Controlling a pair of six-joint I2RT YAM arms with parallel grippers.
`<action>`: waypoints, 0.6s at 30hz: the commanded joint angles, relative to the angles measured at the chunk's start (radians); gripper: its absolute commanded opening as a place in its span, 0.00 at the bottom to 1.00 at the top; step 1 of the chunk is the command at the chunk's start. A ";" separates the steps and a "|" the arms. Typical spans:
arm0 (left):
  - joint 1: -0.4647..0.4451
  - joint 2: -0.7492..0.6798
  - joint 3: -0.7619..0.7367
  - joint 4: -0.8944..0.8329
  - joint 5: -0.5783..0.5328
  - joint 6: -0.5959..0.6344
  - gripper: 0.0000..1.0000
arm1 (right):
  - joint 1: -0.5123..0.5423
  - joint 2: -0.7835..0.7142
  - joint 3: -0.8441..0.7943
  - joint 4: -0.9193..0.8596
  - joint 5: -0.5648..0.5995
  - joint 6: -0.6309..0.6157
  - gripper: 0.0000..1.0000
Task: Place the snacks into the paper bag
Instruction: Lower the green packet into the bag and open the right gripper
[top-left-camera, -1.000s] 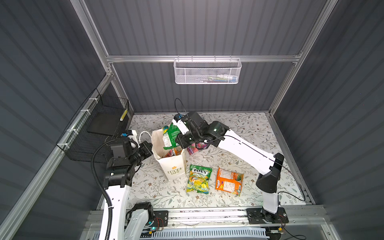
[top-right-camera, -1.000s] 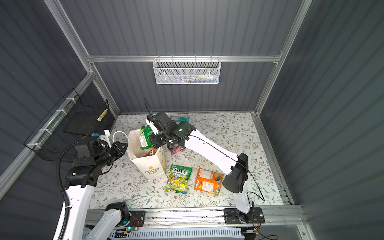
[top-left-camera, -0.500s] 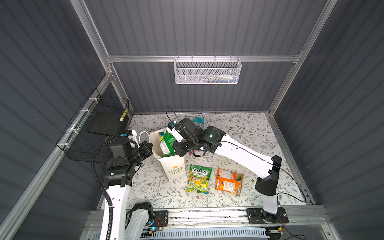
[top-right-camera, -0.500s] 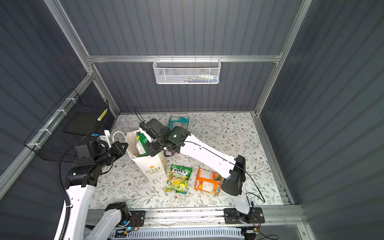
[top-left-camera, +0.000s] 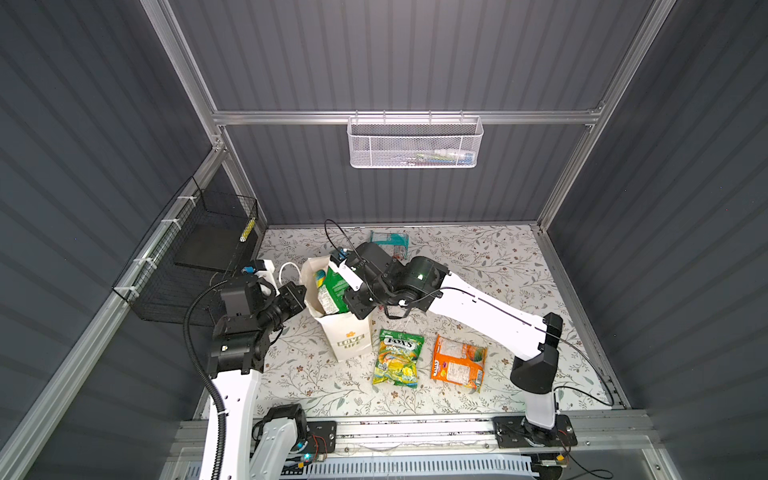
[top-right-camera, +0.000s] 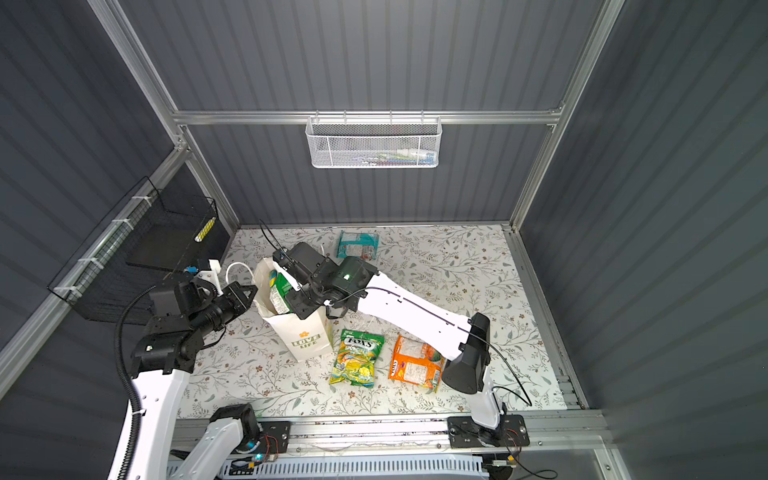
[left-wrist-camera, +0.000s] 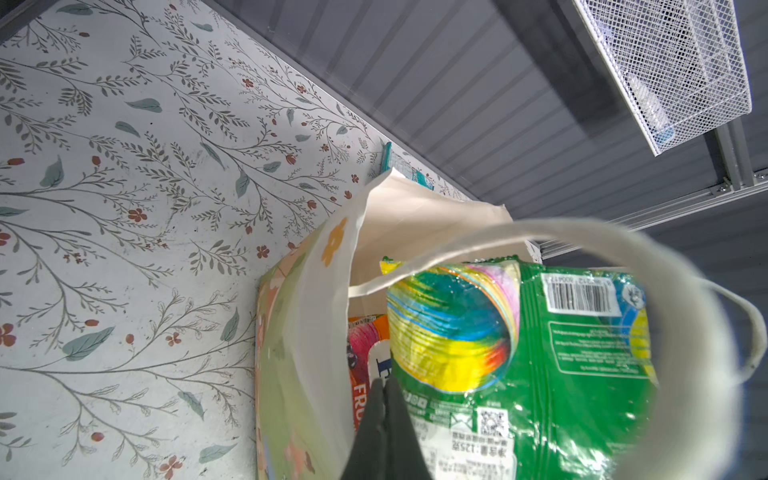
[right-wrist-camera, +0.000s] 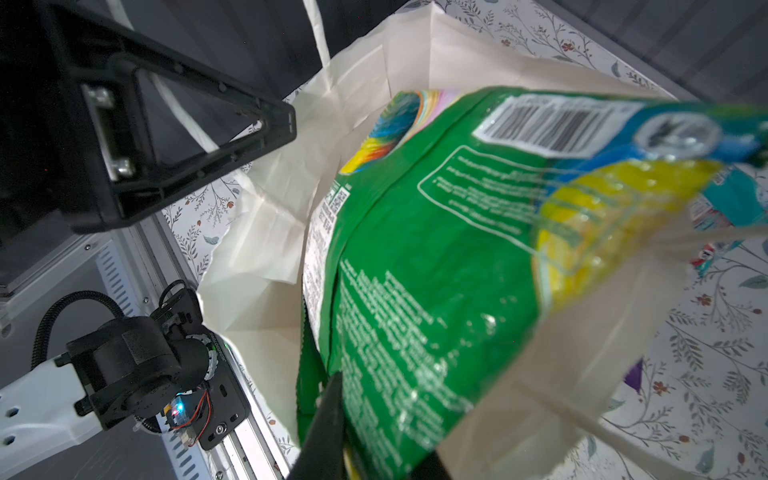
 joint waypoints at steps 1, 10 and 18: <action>0.007 -0.011 -0.007 0.006 0.023 -0.009 0.00 | -0.022 0.032 0.064 -0.008 -0.037 -0.002 0.05; 0.008 -0.012 -0.008 0.008 0.027 -0.009 0.00 | -0.032 0.057 0.121 -0.043 -0.049 0.001 0.39; 0.008 -0.015 -0.010 0.009 0.026 -0.011 0.00 | -0.030 -0.034 0.099 -0.032 -0.024 -0.002 0.49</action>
